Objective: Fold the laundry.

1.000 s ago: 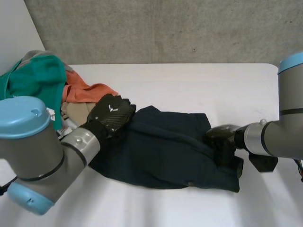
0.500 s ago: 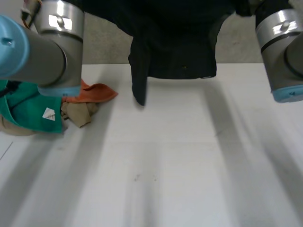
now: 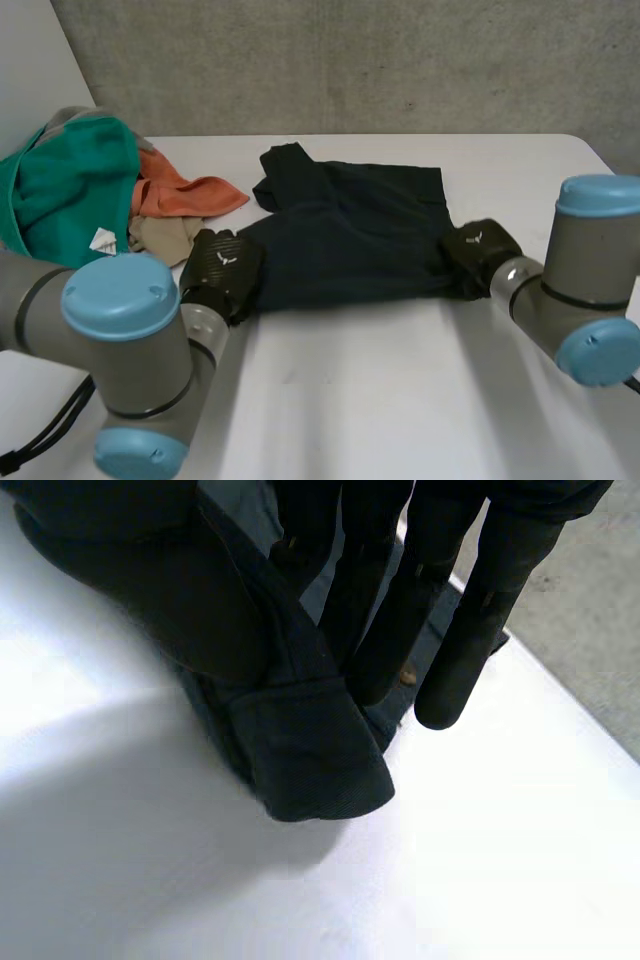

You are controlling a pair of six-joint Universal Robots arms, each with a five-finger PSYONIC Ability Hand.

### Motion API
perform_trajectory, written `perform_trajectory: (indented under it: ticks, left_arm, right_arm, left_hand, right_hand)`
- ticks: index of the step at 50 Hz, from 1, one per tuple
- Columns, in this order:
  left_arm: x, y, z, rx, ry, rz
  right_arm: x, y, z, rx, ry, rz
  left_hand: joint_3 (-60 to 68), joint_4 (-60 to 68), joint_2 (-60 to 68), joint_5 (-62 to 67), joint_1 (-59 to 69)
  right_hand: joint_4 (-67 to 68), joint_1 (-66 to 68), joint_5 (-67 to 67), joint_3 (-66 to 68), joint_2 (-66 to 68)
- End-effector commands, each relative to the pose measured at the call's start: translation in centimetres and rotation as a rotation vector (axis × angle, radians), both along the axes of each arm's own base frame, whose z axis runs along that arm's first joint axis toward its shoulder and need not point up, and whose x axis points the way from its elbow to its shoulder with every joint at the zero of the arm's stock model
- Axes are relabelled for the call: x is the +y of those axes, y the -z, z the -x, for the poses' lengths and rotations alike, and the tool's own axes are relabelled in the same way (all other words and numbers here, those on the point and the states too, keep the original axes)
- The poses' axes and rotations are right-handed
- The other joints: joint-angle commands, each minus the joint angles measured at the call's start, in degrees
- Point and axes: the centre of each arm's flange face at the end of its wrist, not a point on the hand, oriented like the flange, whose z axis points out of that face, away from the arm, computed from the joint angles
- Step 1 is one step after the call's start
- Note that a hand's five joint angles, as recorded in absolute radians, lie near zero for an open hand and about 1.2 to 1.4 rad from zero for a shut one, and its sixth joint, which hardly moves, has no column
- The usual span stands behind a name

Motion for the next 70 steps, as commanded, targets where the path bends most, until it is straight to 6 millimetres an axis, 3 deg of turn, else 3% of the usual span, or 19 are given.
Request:
perform_trajectory:
  ticks: [1,11,21,30,34,42,47,56,62,64,65,68,70]
  left_arm:
    - [0.0,-2.5,-1.5,0.030,0.002,0.032]
    - [-3.4,-1.7,-4.8,0.056,0.071,-0.063]
    - [-4.4,1.1,-5.4,0.060,0.138,-0.156]
    - [-3.7,1.6,-5.1,0.053,0.155,-0.179]
    - [-3.3,0.1,-5.3,0.071,0.148,-0.146]
    - [-0.5,-2.1,-5.5,0.091,0.159,-0.117]
    - [1.7,-1.5,-4.2,0.117,0.213,-0.167]
    - [0.5,2.9,-3.6,0.058,0.164,-0.275]
    - [-1.2,4.0,-3.7,0.034,0.088,-0.269]
    - [-1.6,4.0,-3.6,0.033,0.078,-0.262]
    - [-1.7,3.9,-3.5,0.035,0.080,-0.256]
    - [-1.7,2.7,-3.7,0.044,0.066,-0.222]
    - [-1.5,-0.3,-4.0,0.083,0.047,-0.143]
  right_arm:
    - [1.6,-0.1,0.6,-0.002,-0.003,0.015]
    - [2.3,0.5,0.6,-0.003,-0.018,-0.006]
    - [2.3,0.6,0.6,-0.003,-0.018,-0.008]
    - [2.2,0.6,0.7,-0.002,-0.013,-0.007]
    - [2.3,0.6,0.7,-0.001,-0.013,-0.007]
    - [2.3,0.6,0.7,-0.001,-0.008,-0.007]
    - [2.4,0.6,0.5,-0.007,-0.008,-0.013]
    - [2.5,0.6,0.6,-0.022,0.002,-0.025]
    - [2.5,0.7,0.7,-0.024,0.006,-0.032]
    - [2.6,0.7,0.7,-0.021,0.005,-0.032]
    - [2.6,0.6,0.7,-0.017,0.001,-0.031]
    - [3.0,-0.1,0.7,-0.011,-0.007,-0.013]
    - [3.3,-0.9,0.7,-0.011,-0.011,0.002]
  left_hand:
    - [-15.2,-14.7,-14.9,-15.1,-11.9]
    - [-13.5,-13.1,-13.3,-13.4,-10.2]
    - [-8.0,-7.5,-7.7,-7.8,-4.6]
    - [-5.8,-5.3,-5.5,-5.6,-2.5]
    - [-5.6,-5.1,-5.3,-5.5,-2.3]
    - [-3.8,-3.3,-3.5,-3.6,-0.4]
    - [-3.6,-3.1,-3.3,-3.5,-0.3]
    - [-0.8,-0.3,-0.5,-0.6,2.6]
    - [13.2,13.7,13.4,13.3,16.5]
    - [38.8,39.3,39.1,39.0,42.2]
    - [42.6,43.1,42.9,42.7,45.9]
    - [42.6,43.1,42.9,42.8,46.0]
    - [42.6,43.1,42.9,42.8,46.0]
  right_hand:
    - [11.4,15.4,12.0,11.8,12.3]
    - [11.4,15.4,12.0,11.8,12.3]
    - [11.4,15.4,12.0,11.8,12.3]
    - [11.4,15.4,12.0,11.8,12.3]
    - [11.4,15.4,12.0,11.8,12.3]
    - [11.4,15.4,12.0,11.8,12.3]
    - [11.4,15.4,12.0,11.8,12.3]
    - [11.4,15.4,12.0,11.8,12.3]
    - [11.4,15.4,12.0,11.8,12.3]
    - [11.4,15.4,12.0,11.8,12.3]
    - [11.4,15.4,12.0,11.8,12.3]
    - [11.4,15.4,12.0,11.8,12.3]
    - [11.4,15.4,12.0,11.8,12.3]
